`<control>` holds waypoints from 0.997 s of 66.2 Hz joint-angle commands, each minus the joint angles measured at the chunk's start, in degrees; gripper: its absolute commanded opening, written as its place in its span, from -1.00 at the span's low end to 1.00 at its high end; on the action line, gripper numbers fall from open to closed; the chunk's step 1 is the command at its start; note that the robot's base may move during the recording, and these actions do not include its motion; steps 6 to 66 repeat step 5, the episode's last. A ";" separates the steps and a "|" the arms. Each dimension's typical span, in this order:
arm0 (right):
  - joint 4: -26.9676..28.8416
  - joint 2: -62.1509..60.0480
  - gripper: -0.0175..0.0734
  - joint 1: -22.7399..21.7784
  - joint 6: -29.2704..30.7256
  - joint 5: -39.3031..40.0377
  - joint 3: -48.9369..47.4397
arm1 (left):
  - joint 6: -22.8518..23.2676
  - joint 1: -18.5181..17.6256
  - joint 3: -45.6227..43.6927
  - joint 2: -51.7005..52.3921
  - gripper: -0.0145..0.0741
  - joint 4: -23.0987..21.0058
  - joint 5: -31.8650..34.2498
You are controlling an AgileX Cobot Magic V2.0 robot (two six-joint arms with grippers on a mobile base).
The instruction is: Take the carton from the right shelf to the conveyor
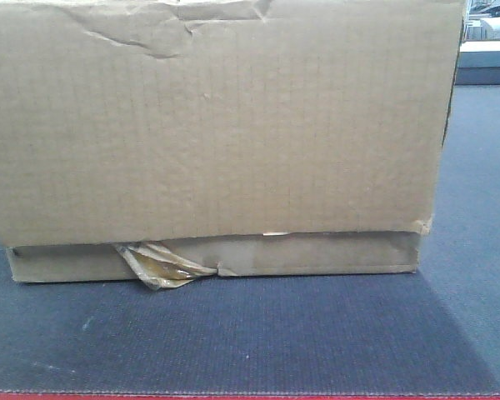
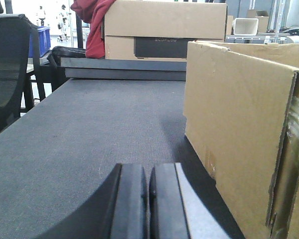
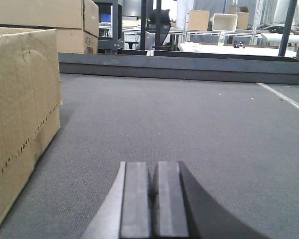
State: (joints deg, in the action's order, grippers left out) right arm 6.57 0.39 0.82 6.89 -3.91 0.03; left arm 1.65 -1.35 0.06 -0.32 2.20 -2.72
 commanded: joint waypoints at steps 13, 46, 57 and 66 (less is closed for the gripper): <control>0.18 -0.39 -0.79 -0.04 0.28 1.45 -0.03 | -0.12 0.08 -0.06 0.32 -0.64 -0.42 0.66; 0.18 -0.39 -0.79 -0.04 0.28 1.45 -0.03 | -0.12 0.08 -0.06 0.32 -0.64 -0.42 0.66; 0.18 -0.39 -0.79 -0.04 0.28 1.45 -0.03 | -0.12 0.08 -0.06 0.32 -0.64 -0.42 0.66; 0.18 -0.39 -0.79 -0.04 0.28 1.45 -0.03 | -0.12 0.08 -0.06 0.32 -0.64 -0.42 0.66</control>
